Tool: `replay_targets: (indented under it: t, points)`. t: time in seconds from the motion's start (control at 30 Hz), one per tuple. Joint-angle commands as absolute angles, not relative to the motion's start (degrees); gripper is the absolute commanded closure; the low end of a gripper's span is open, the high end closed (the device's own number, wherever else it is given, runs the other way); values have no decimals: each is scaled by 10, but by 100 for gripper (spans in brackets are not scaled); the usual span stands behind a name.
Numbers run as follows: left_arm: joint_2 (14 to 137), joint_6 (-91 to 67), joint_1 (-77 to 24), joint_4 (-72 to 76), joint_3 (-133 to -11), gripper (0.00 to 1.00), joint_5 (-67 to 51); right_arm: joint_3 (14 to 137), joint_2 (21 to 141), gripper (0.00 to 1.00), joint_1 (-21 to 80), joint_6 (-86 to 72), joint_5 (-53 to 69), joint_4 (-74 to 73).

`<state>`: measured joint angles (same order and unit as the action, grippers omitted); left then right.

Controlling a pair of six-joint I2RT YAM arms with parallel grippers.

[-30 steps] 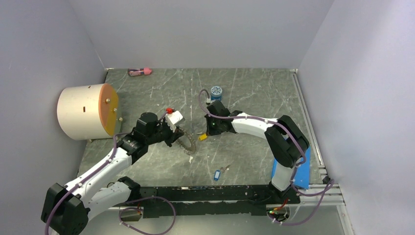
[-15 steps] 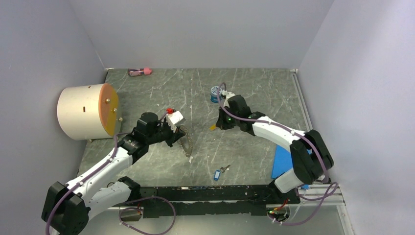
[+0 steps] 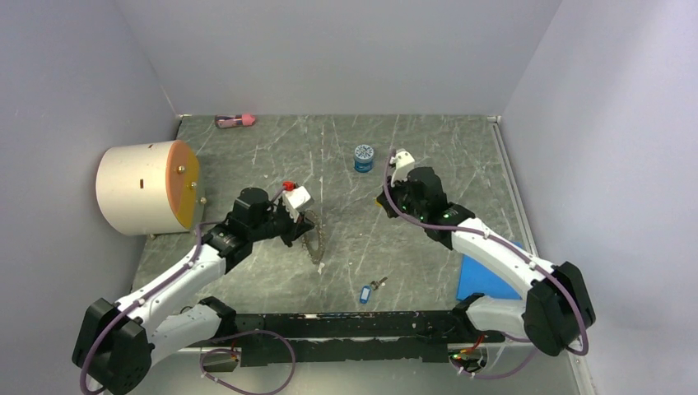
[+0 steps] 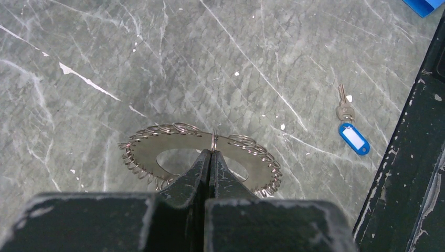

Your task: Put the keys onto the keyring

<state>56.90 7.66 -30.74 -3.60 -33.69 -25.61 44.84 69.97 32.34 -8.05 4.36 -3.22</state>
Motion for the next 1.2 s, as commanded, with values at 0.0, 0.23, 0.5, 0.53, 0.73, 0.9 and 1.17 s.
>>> replay_targets:
  t: [0.0,0.23,0.5,0.53,0.73,0.9,1.17]
  points:
    - [582,71,-309,-12,-351,98,-278,419,649,100,321,-47,77,20]
    - [610,66,-309,25,-346,97,-298,428,651,100,321,-44,221,24]
    - [626,57,-309,55,-343,97,-318,482,728,100,330,-47,343,23]
    - [626,56,-309,57,-342,97,-318,489,736,100,334,-45,350,22]
    - [615,39,-309,77,-330,98,-321,529,787,100,360,-38,383,24]
    - [609,31,-309,87,-322,98,-317,552,817,100,373,-37,413,25]
    - [606,31,-309,90,-320,97,-314,578,849,100,394,-20,424,3]
